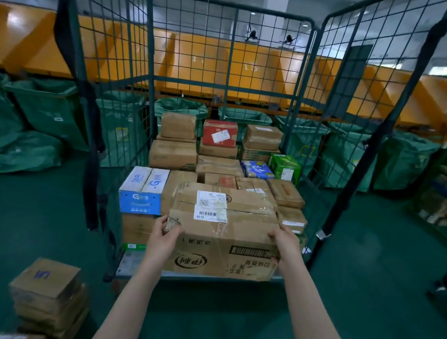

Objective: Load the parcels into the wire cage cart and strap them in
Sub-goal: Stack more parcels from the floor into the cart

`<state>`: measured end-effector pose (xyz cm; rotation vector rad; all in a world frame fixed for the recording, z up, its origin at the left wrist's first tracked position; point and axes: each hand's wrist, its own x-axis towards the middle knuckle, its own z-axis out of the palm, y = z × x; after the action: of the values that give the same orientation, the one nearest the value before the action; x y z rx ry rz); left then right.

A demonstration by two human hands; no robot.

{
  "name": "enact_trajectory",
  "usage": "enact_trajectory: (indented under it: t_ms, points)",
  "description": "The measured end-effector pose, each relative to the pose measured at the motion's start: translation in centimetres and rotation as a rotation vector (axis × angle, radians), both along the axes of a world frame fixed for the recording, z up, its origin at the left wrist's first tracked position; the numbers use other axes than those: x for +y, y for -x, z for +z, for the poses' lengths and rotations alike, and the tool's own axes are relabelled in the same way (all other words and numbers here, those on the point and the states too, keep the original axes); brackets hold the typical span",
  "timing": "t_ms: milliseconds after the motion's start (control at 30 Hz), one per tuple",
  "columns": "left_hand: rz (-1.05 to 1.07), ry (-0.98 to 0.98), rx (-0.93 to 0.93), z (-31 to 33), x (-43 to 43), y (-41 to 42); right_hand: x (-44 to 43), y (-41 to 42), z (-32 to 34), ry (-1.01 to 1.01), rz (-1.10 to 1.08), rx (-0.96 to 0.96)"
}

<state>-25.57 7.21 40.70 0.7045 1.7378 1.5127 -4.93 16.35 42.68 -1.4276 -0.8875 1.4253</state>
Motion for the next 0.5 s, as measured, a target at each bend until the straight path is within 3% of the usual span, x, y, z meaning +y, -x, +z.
enact_trajectory:
  t_ms: [500]
  points:
    - [0.004, 0.082, 0.005, -1.4, 16.7, -0.5, 17.8, 0.0, -3.8, 0.046, 0.008, -0.08]
